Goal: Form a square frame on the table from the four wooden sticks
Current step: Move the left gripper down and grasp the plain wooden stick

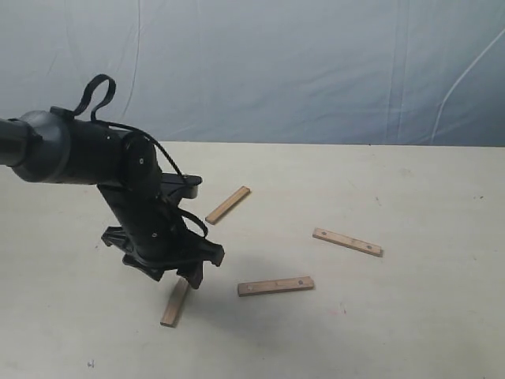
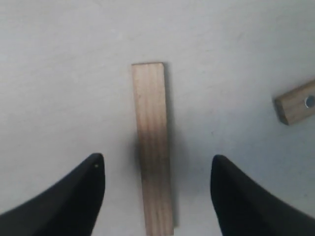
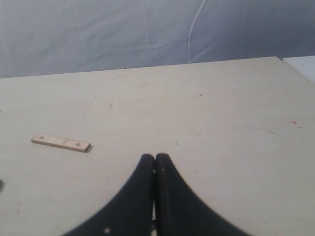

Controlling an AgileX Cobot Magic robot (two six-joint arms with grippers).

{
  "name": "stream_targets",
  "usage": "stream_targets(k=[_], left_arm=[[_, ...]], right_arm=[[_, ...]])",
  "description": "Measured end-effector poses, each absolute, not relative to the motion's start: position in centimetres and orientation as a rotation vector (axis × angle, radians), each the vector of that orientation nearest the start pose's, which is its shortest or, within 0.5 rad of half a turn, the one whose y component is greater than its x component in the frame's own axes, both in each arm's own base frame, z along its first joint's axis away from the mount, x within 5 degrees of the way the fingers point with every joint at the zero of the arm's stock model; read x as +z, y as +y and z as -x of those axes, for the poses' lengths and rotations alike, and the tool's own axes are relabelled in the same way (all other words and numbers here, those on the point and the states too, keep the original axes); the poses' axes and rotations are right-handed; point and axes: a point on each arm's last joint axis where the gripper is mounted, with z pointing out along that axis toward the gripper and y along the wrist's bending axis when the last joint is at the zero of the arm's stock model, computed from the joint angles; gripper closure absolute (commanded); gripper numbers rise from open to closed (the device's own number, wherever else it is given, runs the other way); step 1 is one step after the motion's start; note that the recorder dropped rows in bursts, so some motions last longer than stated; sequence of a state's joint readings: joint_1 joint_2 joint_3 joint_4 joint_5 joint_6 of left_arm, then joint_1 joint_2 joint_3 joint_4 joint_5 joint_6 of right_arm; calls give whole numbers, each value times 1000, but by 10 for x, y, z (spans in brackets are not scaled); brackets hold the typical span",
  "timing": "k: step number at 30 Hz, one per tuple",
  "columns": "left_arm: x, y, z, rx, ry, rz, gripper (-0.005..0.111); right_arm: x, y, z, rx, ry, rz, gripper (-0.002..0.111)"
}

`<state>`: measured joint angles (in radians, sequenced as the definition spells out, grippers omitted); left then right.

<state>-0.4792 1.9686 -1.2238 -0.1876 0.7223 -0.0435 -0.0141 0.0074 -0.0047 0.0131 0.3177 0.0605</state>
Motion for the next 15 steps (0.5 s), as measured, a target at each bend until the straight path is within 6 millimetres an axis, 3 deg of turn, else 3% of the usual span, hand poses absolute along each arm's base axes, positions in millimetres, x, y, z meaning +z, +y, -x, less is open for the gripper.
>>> stream_targets(k=[4,9,15], left_arm=[[128,-186,-327,-274,2951,-440,56],[117,-195,-324,-197,2917,-437,103],[119,-198,-325,-196,2920,-356,107]], right_arm=[[186,0,-54,44,1801,-74,109],[186,0,-54,44,1801,-74,109],[186,0,-54,44,1801,-74,109]])
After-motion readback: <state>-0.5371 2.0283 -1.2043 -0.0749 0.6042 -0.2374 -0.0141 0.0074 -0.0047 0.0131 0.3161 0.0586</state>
